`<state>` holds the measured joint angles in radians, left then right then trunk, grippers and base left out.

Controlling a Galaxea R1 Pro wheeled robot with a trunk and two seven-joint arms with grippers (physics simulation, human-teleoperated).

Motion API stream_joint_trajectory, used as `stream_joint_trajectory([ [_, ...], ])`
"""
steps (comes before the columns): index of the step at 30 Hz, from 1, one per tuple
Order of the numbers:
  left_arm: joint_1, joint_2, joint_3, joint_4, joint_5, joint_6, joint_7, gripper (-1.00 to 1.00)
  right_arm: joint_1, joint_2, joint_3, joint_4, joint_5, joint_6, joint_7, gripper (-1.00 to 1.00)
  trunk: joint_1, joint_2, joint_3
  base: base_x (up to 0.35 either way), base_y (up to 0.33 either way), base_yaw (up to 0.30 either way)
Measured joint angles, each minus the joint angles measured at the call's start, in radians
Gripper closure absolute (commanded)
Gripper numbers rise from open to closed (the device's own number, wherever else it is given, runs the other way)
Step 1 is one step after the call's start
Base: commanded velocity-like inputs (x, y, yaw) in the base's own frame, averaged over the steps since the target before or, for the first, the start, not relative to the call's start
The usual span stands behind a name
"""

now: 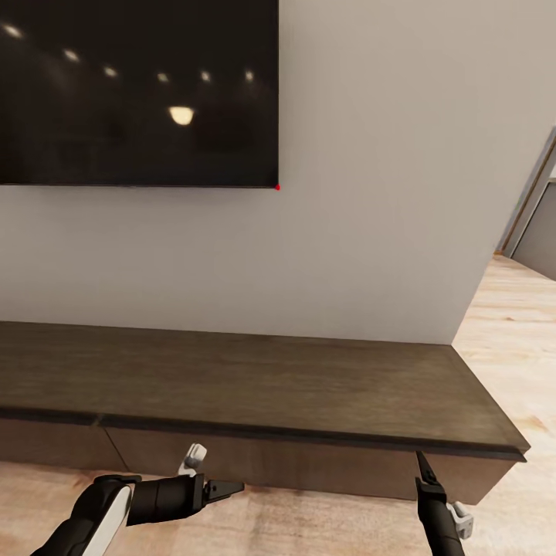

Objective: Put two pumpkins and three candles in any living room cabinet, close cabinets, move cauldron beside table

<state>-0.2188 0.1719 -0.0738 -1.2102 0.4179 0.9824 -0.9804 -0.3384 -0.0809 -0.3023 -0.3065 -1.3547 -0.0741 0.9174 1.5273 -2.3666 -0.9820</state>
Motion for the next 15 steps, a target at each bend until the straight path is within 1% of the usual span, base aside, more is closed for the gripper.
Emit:
stream_joint_trajectory([
  [6, 0.0, 0.001, 0.0, 0.0, 0.001, 0.001, -0.002, -1.0, 0.0, 0.0, 0.0, 0.0, 0.0, 0.0, -0.004, -1.0, 0.0, 0.0, 0.0, 0.007, 0.0, 0.0],
  [11, 0.0, 0.0, -0.001, 0.0, 0.0, 0.0, -0.001, -1.0, 0.0, 0.0, 0.0, 0.0, 0.0, -0.001, -0.01, -1.0, 0.0, 0.0, 0.0, 0.137, 0.0, 0.0],
  [15, 0.0, 0.001, -0.002, 0.0, 0.002, 0.001, -0.002, -1.0, 0.0, 0.0, 0.0, 0.0, 0.001, -0.002, -0.012, -1.0, 0.0, 0.0, 0.0, 0.034, 0.0, 0.0],
])
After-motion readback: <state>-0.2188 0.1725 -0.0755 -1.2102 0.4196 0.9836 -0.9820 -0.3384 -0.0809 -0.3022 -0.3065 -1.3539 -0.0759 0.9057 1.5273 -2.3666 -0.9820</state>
